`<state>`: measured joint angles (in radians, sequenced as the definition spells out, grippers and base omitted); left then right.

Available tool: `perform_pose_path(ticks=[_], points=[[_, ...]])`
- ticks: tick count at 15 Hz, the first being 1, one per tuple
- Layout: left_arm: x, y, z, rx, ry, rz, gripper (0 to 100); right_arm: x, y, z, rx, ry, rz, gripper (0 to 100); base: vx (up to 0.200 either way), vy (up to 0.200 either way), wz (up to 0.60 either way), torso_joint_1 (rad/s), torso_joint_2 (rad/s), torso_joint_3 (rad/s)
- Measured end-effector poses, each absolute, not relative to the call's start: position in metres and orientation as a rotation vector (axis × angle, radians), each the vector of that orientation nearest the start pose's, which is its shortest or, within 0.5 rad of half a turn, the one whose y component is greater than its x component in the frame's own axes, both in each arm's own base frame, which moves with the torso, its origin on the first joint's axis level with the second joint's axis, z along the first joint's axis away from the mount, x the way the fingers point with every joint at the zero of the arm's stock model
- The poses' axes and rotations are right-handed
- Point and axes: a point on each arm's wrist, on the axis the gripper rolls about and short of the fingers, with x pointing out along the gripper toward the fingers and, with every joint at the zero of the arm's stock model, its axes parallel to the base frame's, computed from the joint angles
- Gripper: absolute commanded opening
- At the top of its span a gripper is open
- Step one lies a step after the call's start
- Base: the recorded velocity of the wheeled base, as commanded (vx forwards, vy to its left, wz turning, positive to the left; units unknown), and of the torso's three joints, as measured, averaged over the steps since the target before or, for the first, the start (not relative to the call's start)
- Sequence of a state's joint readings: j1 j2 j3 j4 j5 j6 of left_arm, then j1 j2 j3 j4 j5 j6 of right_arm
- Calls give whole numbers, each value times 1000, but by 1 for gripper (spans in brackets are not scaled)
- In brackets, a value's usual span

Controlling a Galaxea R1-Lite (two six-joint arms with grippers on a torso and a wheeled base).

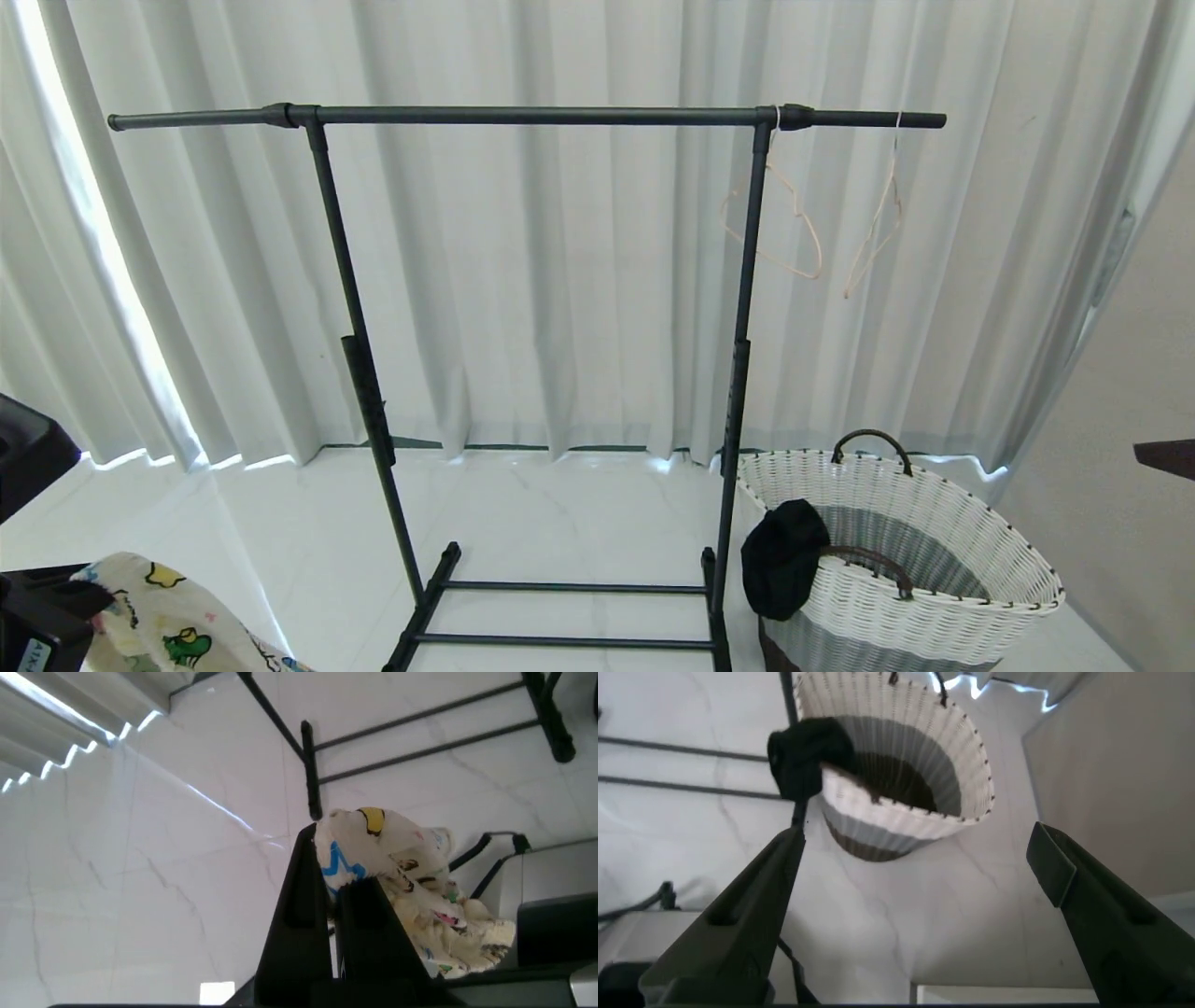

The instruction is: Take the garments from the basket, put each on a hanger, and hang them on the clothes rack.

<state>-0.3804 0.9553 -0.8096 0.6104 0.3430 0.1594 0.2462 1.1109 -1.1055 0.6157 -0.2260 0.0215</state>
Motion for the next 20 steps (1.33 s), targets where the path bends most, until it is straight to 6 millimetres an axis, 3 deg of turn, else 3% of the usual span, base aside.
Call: perform_pose_path(ticks=[9, 17, 20], points=[[89, -27, 229, 398, 643, -86, 0, 147, 26, 290, -107, 575, -20, 100, 0, 0, 0, 186, -471, -285], [89, -28, 230, 396, 630, -86, 0, 152, 28, 290, -112, 582, -22, 100, 0, 0, 0, 226, -510, -281], [89, -28, 231, 394, 628, -89, 0, 152, 28, 290, -106, 587, 8, 100, 200, 0, 0, 251, -549, -292]])
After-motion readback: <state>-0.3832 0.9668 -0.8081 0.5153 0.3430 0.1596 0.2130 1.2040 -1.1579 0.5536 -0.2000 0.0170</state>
